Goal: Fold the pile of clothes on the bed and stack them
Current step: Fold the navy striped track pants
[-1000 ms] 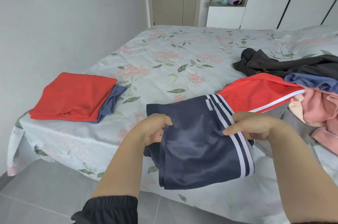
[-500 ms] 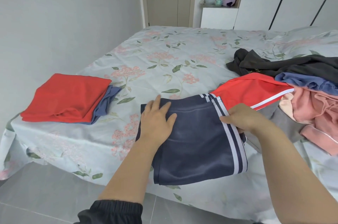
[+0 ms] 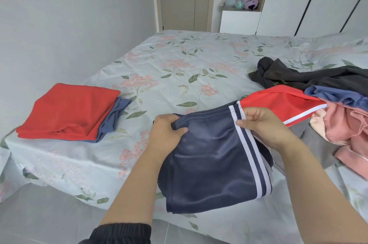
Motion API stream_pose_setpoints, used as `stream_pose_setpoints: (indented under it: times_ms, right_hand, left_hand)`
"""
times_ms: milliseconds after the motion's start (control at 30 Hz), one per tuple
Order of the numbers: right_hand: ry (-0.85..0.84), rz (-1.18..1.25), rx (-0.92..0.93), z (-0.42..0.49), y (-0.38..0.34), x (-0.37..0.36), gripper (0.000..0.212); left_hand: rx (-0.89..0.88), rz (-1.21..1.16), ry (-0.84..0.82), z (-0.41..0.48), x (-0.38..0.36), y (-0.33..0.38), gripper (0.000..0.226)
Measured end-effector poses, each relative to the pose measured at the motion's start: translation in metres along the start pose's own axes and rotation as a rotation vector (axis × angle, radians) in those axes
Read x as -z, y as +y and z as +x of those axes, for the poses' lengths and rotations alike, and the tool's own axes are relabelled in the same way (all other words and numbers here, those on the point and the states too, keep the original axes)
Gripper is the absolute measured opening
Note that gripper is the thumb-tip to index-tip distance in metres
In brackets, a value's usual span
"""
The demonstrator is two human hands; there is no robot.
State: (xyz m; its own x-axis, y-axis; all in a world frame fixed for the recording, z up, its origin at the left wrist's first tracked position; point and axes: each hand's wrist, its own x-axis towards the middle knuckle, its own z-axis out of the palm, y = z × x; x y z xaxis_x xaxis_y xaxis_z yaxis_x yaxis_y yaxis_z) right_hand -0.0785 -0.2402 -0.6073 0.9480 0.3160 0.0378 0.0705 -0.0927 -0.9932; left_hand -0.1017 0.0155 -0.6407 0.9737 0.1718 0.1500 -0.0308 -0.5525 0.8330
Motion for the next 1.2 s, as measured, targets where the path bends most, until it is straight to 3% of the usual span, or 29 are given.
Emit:
stream_pose_setpoints:
  times_ms: [67,133,167,300,433,533,600,700,767,900,1000,1133,1200]
  right_hand:
    - [0.047,-0.039,-0.005,0.008,0.003,0.0,0.023]
    - [0.127,-0.217,-0.044,0.018,0.012,-0.002,0.017]
    - [0.177,-0.318,-0.081,0.024,0.019,-0.005,0.018]
    - [0.404,-0.6,-0.112,0.039,0.038,-0.018,0.047]
    - [0.466,-0.714,-0.133,0.047,0.047,-0.025,0.053]
    - [0.451,-0.751,-0.145,0.048,0.047,-0.028,0.053]
    - [0.398,-0.672,-0.198,0.046,0.042,-0.026,0.053]
    - [0.249,-0.456,-0.334,0.04,0.031,-0.018,0.036]
    - [0.156,-0.402,-0.383,0.035,0.023,-0.016,0.016]
    - [0.14,-0.381,-0.272,0.025,0.013,-0.01,0.009]
    - [0.147,-0.354,-0.175,0.021,0.003,-0.006,0.013]
    - [0.24,-0.545,0.058,0.031,-0.012,-0.018,0.014]
    - [0.335,-0.604,0.099,0.037,0.0,-0.03,0.003]
  left_hand:
    - [0.018,-0.055,-0.078,0.008,0.003,-0.002,0.032]
    - [0.068,-0.059,-0.13,0.013,-0.003,-0.009,0.014]
    - [0.076,-0.015,-0.108,0.015,-0.008,-0.011,0.003]
    - [0.116,0.097,0.104,0.022,-0.023,-0.015,0.03]
    - [0.184,0.219,0.239,0.028,-0.029,-0.015,0.054]
    - [0.261,0.263,0.2,0.028,-0.028,-0.013,0.05]
    - [0.3,0.254,0.097,0.03,-0.022,-0.011,0.035]
    - [0.435,0.03,-0.047,0.027,-0.009,-0.007,0.057]
    - [0.511,-0.199,-0.143,0.023,0.001,-0.004,0.044]
    - [0.572,-0.512,-0.269,0.014,0.016,-0.004,0.008]
    - [0.498,-0.518,-0.284,0.01,0.016,0.0,0.009]
    - [0.372,-0.47,-0.108,0.009,0.011,0.003,0.021]
    - [0.314,-0.323,-0.001,0.008,0.007,-0.002,0.028]
